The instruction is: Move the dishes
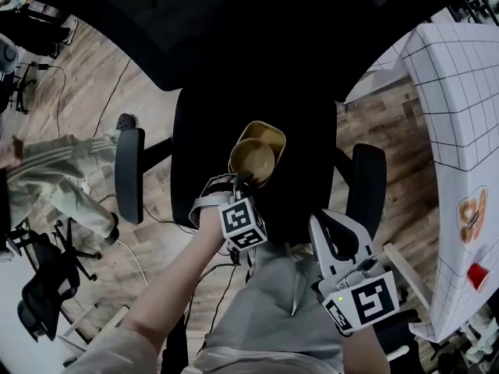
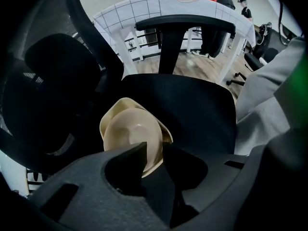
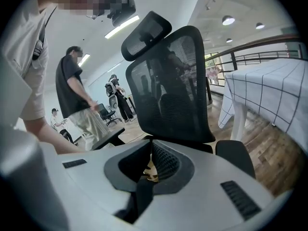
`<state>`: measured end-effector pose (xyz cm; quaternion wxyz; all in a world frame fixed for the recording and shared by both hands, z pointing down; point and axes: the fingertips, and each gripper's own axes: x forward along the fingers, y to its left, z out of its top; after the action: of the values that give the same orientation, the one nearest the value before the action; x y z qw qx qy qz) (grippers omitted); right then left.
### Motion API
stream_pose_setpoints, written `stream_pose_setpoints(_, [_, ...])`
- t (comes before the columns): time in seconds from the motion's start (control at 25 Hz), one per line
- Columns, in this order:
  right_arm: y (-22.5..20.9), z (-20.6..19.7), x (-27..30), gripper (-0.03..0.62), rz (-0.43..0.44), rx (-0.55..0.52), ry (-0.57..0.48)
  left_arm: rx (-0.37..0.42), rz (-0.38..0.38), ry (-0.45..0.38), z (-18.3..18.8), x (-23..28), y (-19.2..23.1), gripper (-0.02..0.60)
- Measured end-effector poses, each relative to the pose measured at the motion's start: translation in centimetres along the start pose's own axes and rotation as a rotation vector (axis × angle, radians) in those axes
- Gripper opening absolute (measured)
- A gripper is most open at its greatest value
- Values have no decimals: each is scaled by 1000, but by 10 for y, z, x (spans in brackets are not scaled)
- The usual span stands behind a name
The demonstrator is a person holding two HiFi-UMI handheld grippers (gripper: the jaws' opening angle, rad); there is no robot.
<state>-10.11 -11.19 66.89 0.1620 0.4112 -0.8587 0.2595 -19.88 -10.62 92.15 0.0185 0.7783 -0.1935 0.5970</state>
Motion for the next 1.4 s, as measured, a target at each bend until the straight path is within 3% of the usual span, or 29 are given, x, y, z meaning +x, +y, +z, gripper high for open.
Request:
stream_pose_setpoints(0.36, [0,-9,-9,26,-9,1,6,107,19,69,-4,15,-7,37])
stream_pose_setpoints(0.52, [2,-6,-16,26,-23,9,0,105,24,72,0,8,-5,26])
stream_pose_setpoints(0.64, [4,2,-23,26,-32,12,-14,57,21,49,7,-6,-2,21])
stream_pose_setpoints(0.8, [8,18,-39,26,-45,-1,-35,-63,-26,2,21,-29,-2,21])
stream_pose_setpoints(1.04, [18,49,-66,25,-64,-37,-68,-187,-13,-118,57,-91,12,20])
stream_pose_setpoints(1.4, [26,116,-125,26,-131,-81,-163,-201,74,-381,159,-232,45,21])
